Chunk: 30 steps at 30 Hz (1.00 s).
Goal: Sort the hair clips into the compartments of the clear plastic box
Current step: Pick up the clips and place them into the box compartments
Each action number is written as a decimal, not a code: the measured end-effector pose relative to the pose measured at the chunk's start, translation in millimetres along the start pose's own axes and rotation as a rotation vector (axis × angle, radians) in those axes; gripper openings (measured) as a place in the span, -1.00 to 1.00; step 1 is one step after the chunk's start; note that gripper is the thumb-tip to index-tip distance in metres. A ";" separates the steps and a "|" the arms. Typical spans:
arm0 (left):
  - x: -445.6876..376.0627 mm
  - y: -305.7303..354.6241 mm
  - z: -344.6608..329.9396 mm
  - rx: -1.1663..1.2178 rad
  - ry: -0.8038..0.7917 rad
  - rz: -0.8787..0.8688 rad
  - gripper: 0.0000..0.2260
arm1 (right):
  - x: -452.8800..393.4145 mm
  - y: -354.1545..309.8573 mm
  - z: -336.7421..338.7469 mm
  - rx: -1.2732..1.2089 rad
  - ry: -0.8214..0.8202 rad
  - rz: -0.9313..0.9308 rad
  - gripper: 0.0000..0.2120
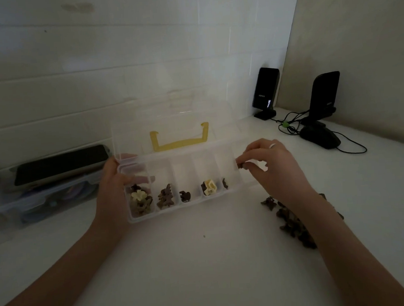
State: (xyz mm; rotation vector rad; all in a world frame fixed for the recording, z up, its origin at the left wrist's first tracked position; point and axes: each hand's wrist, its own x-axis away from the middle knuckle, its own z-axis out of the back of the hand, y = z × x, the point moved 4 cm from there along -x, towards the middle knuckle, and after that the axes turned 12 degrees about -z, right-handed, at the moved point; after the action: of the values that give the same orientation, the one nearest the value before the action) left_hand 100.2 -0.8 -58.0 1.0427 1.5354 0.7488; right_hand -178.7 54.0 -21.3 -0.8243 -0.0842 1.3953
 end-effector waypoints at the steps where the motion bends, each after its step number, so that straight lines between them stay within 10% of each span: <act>1: 0.0 1.6 -0.2 0.016 -0.005 0.009 -0.61 | 0.2 0.1 -0.5 0.000 -0.006 0.001 -0.80; 9: -1.3 0.8 4.8 0.003 -0.014 -0.024 -0.60 | -0.3 3.4 7.8 -0.069 0.110 -0.067 -0.78; 14: -1.8 3.3 3.0 0.066 -0.023 0.158 0.06 | -1.1 6.8 12.9 -0.165 0.061 -0.103 -0.74; 22: -5.8 -11.6 10.5 -0.050 0.022 0.201 -0.79 | 5.7 -10.2 25.0 -0.208 0.140 -0.023 -0.81; 30: -2.6 6.7 1.0 0.006 -0.040 0.045 -0.42 | 25.8 -33.3 -28.1 0.353 -0.139 0.145 -0.70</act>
State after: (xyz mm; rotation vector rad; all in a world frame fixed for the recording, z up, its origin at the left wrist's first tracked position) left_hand 102.8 -0.4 -51.2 1.0939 1.4851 0.7507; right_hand -131.0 65.5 -33.8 -0.4467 0.1151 1.5468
